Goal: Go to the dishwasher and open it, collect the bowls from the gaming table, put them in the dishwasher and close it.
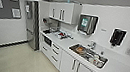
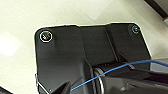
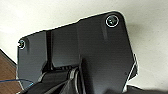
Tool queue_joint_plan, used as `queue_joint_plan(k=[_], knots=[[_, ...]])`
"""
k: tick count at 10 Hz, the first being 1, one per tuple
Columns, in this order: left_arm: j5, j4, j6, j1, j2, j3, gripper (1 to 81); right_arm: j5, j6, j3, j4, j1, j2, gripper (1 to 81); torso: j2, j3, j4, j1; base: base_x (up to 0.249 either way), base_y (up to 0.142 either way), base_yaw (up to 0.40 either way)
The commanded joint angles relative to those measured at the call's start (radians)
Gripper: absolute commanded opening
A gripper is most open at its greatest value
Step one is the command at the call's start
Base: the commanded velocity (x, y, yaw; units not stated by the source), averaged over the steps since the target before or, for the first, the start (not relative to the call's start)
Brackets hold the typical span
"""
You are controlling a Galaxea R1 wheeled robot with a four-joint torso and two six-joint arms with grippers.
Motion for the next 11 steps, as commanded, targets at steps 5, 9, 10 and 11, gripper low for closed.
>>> queue_joint_plan(k=[5, 9, 10, 11], knots=[[0.049, 0.006, 0.004, -0.05, 0.016, -0.034, 81.1, -0.047, -0.002, -0.003, -0.009, 0.046, -0.002, 81.1, 0.0, 0.0, 0.0, 0.0, 0.0, 0.0, 0.254], [0.049, 0.005, 0.002, -0.048, 0.013, -0.039, 81.1, -0.044, -0.003, -0.005, -0.009, 0.046, -0.005, 81.1, 0.0, 0.0, 0.0, 0.0, 0.0, 0.0, 0.252], [0.049, 0.005, 0.002, -0.05, 0.011, -0.039, 81.1, -0.044, -0.003, -0.005, -0.009, 0.048, -0.005, 81.1, 0.0, 0.0, 0.0, 0.0, 0.0, 0.0, 0.251], [0.05, 0.005, 0.002, -0.05, 0.011, -0.039, 81.1, -0.044, -0.003, -0.005, -0.009, 0.046, -0.005, 81.1, 0.0, 0.0, 0.0, 0.0, 0.0, 0.0, 0.249]])
